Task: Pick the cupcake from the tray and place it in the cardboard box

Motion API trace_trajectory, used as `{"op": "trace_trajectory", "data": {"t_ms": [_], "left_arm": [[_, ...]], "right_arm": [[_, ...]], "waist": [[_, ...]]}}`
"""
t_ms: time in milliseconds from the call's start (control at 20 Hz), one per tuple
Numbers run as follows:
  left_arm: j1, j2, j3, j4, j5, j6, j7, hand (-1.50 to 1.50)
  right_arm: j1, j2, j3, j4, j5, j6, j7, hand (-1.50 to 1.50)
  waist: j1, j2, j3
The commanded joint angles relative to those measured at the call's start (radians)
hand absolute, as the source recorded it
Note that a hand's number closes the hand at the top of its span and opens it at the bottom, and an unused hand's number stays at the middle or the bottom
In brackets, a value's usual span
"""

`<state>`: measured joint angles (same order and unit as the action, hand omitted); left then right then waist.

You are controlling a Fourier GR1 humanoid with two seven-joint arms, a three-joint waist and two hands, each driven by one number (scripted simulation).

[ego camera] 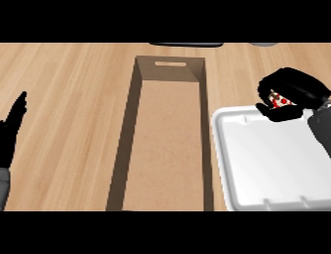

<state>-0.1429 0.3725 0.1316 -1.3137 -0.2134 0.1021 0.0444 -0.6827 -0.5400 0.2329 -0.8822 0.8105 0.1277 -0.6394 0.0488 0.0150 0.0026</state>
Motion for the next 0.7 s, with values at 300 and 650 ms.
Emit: {"op": "trace_trajectory", "data": {"t_ms": [300, 650], "left_arm": [[0.036, -0.016, -0.002, -0.034, -0.014, 0.010, 0.015, 0.00], [0.096, -0.023, 0.021, -0.042, 0.001, -0.004, -0.020, 0.00]], "right_arm": [[-0.207, 0.018, -0.156, 0.075, -0.145, -0.030, -0.302, 1.50], [-0.204, 0.088, -0.134, -0.031, -0.203, 0.120, -0.275, 1.50]], "waist": [[-0.025, -0.012, -0.002], [-0.040, -0.017, -0.003]]}}
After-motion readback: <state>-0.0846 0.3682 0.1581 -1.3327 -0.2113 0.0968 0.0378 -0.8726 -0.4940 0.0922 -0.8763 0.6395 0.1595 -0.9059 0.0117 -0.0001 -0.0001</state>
